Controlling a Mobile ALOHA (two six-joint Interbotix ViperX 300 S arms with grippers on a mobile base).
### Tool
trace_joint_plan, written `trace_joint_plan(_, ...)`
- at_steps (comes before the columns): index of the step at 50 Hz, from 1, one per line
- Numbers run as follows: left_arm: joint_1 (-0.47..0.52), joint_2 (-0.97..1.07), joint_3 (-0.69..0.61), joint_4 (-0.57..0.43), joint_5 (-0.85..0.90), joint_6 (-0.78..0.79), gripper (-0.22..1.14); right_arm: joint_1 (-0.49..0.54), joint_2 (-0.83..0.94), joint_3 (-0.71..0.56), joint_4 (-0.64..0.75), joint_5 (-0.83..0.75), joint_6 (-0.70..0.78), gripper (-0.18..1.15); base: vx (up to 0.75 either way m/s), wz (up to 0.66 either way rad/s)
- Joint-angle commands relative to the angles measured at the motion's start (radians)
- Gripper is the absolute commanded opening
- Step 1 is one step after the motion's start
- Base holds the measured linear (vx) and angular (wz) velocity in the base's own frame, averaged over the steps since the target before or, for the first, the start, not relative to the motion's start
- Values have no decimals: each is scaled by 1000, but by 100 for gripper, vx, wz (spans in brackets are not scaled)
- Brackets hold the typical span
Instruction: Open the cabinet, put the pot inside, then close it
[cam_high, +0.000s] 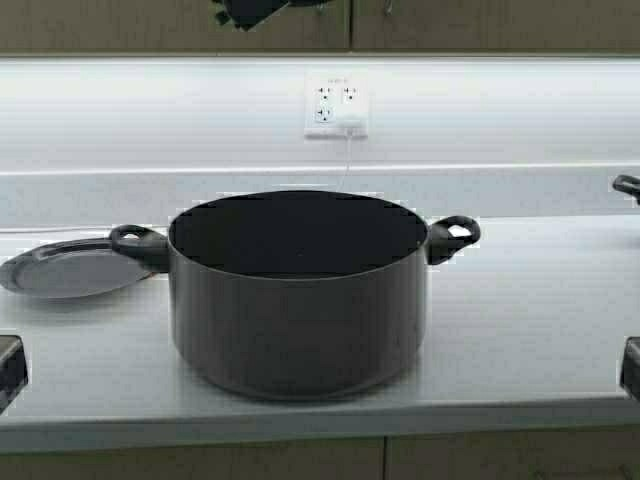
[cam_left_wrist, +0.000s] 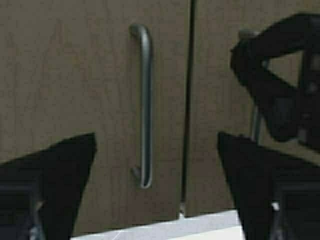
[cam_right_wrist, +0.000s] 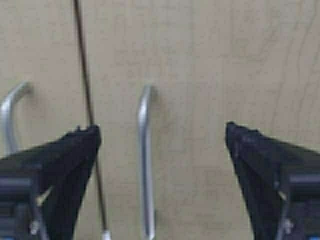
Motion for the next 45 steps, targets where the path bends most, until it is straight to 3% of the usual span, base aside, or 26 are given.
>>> trace_joint_plan(1, 28, 17, -60, 2, -8, -2, 102, -26, 17, -69, -2, 17, -2, 104, 0, 0)
trace_joint_plan(16, 64, 110, -190, 2, -8, 0, 101, -67, 100, -163, -23, 110, -2, 103, 0, 0)
trace_joint_plan(21, 63, 124, -209, 2, -8, 0, 94, -67, 112, -170, -25, 112, -3, 96, -2, -3)
trace_joint_plan(25, 63, 127, -209, 2, -8, -2, 73, -67, 117, -170, -26, 118, -2, 75, -3, -3)
trace_joint_plan(32, 63, 121, -192, 2, -6, -2, 2, -67, 118, -161, -26, 140, 3, 4, -4, -3)
trace_joint_plan(34, 64, 123, -193, 2, -6, -2, -13, -67, 118, -161, -26, 140, 3, -8, -3, 1)
trace_joint_plan(36, 67, 124, -192, 2, -5, 0, -14, -67, 121, -164, -26, 140, 3, -9, -3, 1)
trace_joint_plan(41, 69, 115, -175, 2, -5, -2, 6, -66, 107, -155, -25, 144, 3, 9, -2, 0)
trace_joint_plan(45, 66, 86, -149, 2, 17, -2, 7, -67, 71, -130, -26, 166, 3, 8, -1, 0)
